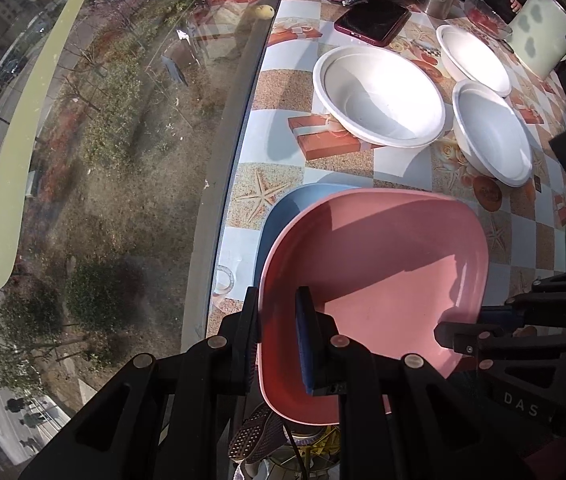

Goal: Organize plates and bowls
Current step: 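Lower the pink plate onto the blue plate and open both tools, then move the right tool toward the mint green plate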

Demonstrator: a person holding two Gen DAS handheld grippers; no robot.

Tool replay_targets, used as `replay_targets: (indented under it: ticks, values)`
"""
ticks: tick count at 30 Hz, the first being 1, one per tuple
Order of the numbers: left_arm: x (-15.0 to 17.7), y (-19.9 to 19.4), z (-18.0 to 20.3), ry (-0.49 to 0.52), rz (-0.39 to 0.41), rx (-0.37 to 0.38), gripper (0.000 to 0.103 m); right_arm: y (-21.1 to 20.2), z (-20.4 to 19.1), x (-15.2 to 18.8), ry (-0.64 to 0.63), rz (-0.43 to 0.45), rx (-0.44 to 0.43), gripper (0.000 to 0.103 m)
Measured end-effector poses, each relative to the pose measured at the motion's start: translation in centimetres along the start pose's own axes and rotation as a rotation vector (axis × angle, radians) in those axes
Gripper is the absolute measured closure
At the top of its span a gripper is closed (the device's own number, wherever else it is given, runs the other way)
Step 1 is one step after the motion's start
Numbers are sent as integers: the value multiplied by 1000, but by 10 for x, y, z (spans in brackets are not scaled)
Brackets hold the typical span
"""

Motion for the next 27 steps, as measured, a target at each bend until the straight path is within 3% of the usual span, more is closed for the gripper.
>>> replay_targets:
  ticks: [9, 12, 15, 17, 18, 19, 22, 24, 27]
  values:
    - [-5, 4, -3, -15, 9, 8, 84, 21, -13, -15, 27, -6, -10, 85]
    - [-5, 3, -7, -47, 13, 14, 74, 23, -17, -27, 37, 18, -36, 85]
    - [-4, -1, -10, -66, 30, 8, 46, 25, -16, -33, 39, 44, -22, 83]
    - [-2, -4, -9, -61, 42, 8, 41, 26, -12, -33, 54, 61, 7, 59]
    - [-1, -5, -8, -58, 42, 10, 40, 26, -16, -33, 66, 76, 22, 32]
    - [1, -5, -7, -55, 39, 12, 39, 25, -15, -33, 72, 96, 29, 22]
    - [4, -5, 2, -40, 26, 26, 36, 25, -7, -31, 101, 118, 68, 21]
    - [6, -5, 13, -15, 11, 42, 36, 29, 2, -27, 128, 122, 90, 10]
    - [8, -10, 33, 34, 6, 76, 36, 34, 12, -15, 157, 135, 120, 7]
Point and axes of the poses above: each gripper's, at about its wrist camera, not at the fingertips, and y roughly the way its jaws point, z to its right, x to its underside, the point moved 3 cm from there along y, roughly the way its jaws point, and after that the axes turned 10 degrees about -x, right-handed, at the moved point
